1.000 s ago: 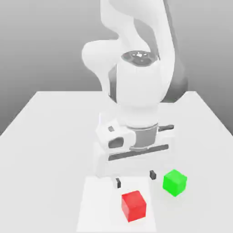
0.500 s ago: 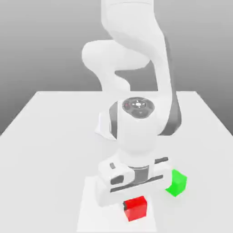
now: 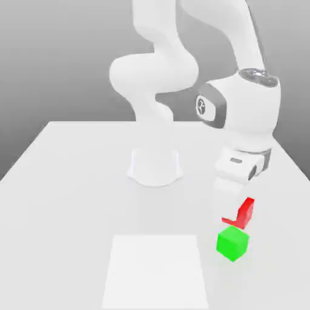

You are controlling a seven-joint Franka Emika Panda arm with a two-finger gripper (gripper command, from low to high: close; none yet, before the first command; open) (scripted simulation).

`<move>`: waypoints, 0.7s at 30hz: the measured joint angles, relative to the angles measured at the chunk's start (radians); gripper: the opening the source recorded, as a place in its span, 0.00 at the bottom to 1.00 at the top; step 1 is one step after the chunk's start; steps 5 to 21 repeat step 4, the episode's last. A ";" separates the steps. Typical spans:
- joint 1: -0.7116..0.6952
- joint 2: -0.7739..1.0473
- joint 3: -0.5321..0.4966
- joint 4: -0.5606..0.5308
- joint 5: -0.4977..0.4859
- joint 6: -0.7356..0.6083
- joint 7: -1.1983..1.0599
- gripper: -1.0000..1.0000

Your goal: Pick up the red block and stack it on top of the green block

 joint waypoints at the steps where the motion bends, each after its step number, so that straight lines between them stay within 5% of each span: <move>1: 0.004 0.033 -0.007 0.001 -0.015 0.031 0.011 1.00; 21: 0.003 0.033 -0.007 0.001 -0.015 0.031 0.011 1.00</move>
